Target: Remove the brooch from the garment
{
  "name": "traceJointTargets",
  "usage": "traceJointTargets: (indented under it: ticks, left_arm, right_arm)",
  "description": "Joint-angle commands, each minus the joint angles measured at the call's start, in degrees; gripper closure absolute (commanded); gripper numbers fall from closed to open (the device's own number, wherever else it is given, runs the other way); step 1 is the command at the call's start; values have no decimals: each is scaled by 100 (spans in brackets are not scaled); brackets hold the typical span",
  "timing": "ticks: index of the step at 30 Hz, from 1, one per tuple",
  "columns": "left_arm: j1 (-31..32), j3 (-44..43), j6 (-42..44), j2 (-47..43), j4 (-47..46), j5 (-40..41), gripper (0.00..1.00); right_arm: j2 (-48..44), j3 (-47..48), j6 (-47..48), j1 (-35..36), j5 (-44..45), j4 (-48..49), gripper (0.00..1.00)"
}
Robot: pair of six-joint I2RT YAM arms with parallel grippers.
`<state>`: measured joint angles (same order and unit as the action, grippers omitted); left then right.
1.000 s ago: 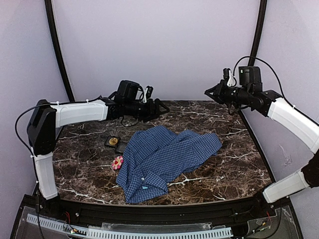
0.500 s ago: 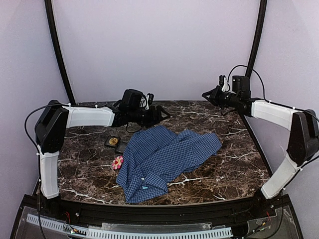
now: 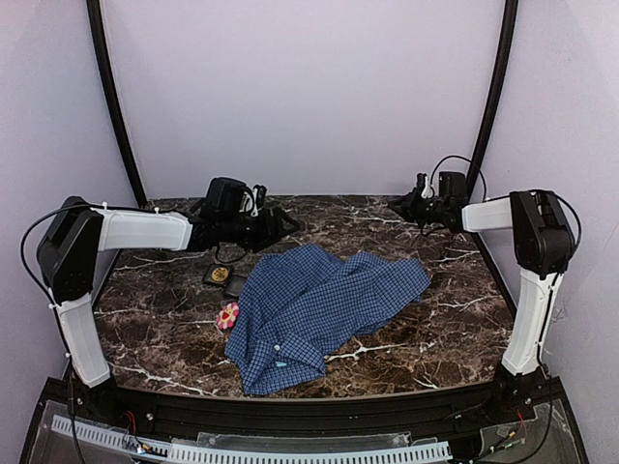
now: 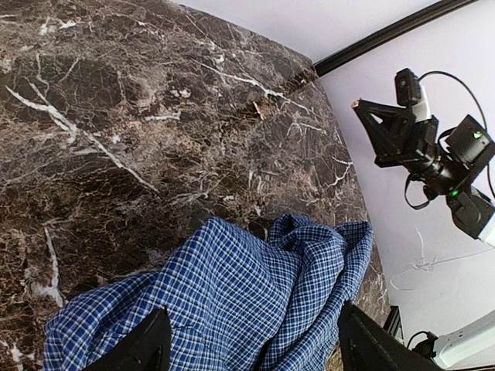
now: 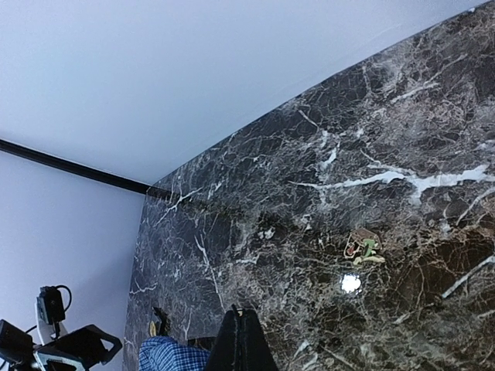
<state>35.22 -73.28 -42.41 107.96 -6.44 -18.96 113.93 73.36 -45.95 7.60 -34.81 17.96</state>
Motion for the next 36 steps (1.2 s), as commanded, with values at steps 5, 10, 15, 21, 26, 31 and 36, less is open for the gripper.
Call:
traceJointTargets:
  ticks: [5,10,15,21,26,31,36]
  left_arm:
    - [-128,269,74,-465,110,52,25]
    - [-209,301,104,-605,246,118,25]
    - [-234,348,132,-695,408,186,25]
    - [-244,415,172,-811,492,244,25]
    - [-257,383,210,-818,555,258,25]
    - [-269,344,242,-825,606,259,25]
    - [-286,331,272,-828,718,278,26]
  right_arm:
    - [1292,1020,-543,-100,-531,616,100]
    - [1884,1598,-774,-99,-459,463,100]
    - [2330,1865,-998,-92,-265,388,100]
    - [2716,2193,-1054,-53,-182,154,100]
    - [2850,2317,-1072,-20,-100,53,100]
    - [3059,2599,-1033,17,-37,-281,100]
    - [3172,2843,-920,82,45,-674,100]
